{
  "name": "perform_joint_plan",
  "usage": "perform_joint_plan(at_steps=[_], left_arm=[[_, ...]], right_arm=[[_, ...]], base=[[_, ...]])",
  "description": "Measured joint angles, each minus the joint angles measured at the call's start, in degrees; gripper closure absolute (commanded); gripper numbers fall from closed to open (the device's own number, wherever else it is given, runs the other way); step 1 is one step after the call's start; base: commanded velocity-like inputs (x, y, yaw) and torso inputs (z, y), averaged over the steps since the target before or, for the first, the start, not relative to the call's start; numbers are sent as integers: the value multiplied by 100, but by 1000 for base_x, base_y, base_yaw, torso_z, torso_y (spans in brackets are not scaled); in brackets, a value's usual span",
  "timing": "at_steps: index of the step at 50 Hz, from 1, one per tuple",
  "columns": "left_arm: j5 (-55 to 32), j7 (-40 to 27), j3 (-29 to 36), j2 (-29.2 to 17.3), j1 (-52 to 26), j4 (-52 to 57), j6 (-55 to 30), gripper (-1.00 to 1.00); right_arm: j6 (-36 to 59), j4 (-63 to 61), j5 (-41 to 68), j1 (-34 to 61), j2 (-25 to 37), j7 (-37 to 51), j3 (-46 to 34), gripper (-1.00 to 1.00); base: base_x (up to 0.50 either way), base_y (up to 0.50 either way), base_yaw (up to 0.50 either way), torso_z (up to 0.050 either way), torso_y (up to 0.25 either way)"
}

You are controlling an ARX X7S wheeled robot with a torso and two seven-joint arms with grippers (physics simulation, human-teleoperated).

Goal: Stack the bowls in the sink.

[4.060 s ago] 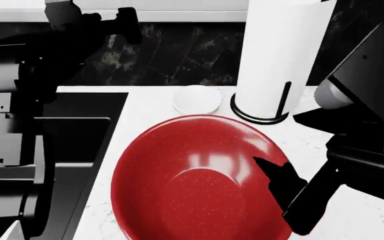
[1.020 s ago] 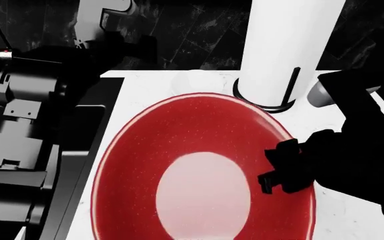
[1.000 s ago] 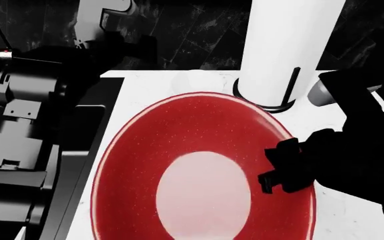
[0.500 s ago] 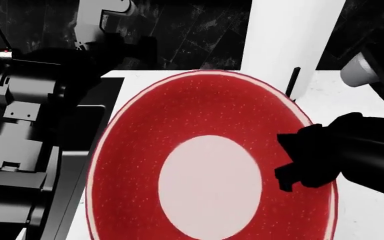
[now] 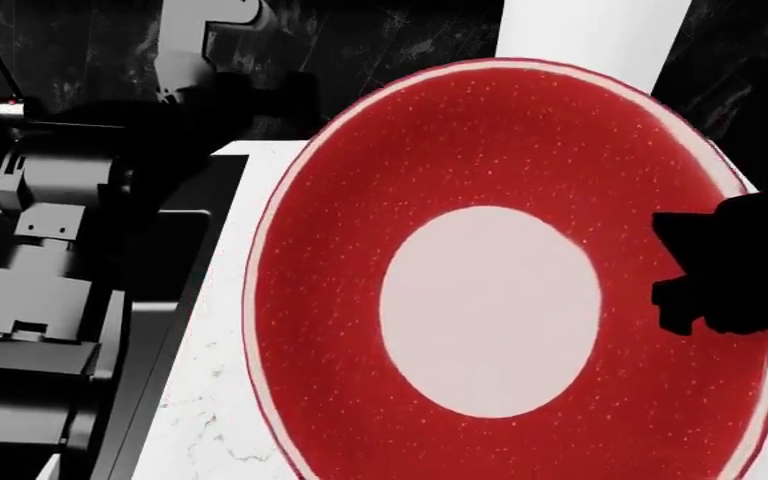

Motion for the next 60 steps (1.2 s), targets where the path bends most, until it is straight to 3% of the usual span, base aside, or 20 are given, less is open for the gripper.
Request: perform_joint_plan(at_steps=[14, 38, 46, 60], left_arm=[[-303, -87, -309, 326, -329, -766, -230, -100], [-174, -459, -643, 991, -1130, -2968, 542, -100], [-285, -587, -249, 1098, -1163, -3140, 525, -100], [-1157, -861, 1126, 1164, -1105, -3152, 486, -100]], right_arm=[[232, -62, 290, 244, 710, 68, 198, 100], [404, -53, 83, 208, 1778, -61, 463, 100], [495, 41, 103, 210, 1872, 59, 548, 100], [576, 97, 107, 184, 1929, 130, 644, 100]], base=[[0, 0, 0, 0, 0], [0, 0, 0, 0, 0], [0, 0, 0, 0, 0], [0, 0, 0, 0, 0]])
